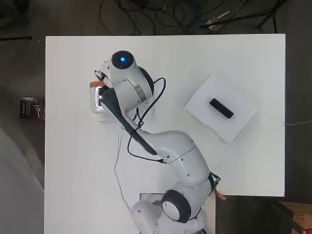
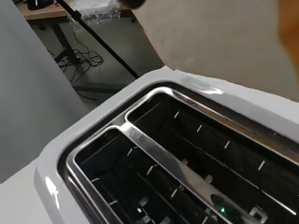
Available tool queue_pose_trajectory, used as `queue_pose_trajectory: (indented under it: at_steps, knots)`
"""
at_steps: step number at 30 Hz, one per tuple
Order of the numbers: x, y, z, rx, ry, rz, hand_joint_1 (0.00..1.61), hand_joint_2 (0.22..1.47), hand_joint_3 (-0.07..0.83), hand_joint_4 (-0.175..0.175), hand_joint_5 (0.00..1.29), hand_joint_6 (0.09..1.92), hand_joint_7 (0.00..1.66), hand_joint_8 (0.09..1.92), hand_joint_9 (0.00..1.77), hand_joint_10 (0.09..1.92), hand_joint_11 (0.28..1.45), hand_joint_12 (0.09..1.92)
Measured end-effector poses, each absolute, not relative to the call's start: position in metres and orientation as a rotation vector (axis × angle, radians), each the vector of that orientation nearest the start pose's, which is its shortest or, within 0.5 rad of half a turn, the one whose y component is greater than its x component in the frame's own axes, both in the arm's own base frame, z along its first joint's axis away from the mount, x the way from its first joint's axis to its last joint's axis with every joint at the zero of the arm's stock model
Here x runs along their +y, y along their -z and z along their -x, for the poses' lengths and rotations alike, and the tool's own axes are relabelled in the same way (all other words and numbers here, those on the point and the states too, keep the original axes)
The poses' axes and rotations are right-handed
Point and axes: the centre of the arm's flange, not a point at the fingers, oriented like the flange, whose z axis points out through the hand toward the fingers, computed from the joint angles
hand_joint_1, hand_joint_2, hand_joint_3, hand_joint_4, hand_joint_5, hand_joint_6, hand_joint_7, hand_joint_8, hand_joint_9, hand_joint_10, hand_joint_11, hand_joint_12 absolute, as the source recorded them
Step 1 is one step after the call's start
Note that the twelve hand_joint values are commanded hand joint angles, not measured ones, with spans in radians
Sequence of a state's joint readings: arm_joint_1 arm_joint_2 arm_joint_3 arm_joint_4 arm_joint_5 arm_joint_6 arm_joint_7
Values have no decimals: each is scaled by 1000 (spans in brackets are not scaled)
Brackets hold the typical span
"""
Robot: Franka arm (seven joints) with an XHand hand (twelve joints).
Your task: Teleoperate dual arm-hand system to toast a bread
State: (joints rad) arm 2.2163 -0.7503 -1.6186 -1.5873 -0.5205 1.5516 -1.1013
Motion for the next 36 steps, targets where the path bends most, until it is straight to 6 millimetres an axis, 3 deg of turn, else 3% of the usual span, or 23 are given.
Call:
queue_pose_trajectory:
  at_steps: [4, 8, 14, 18, 25, 30, 36]
  knots:
    - [108, -482, -612, 2542, 20, -2309, 1219, 1201, 0, -175, 632, 1386, 1020, 1016, 1370, 87, 775, 269]
    - [86, -471, -612, 2528, 60, -2347, 1221, 1195, -1, -175, 638, 1381, 1039, 975, 1379, 87, 768, 272]
    - [73, -484, -601, 2470, 32, -2287, 1220, 1199, 1, -175, 630, 1373, 1032, 1000, 1382, 87, 767, 272]
    - [73, -495, -594, 2449, 7, -2237, 1224, 1194, -1, -175, 641, 1328, 1041, 1007, 1414, 87, 782, 289]
    - [83, -493, -593, 2475, -3, -2236, 1219, 1200, 1, -175, 620, 1394, 1035, 981, 1398, 87, 738, 378]
    - [97, -472, -586, 2533, 33, -2260, 1221, 1199, 0, -175, 624, 1382, 1036, 989, 1408, 87, 743, 392]
    - [92, -461, -582, 2544, 24, -2293, 1229, 1179, -1, -175, 661, 1344, 1081, 903, 1432, 87, 693, 575]
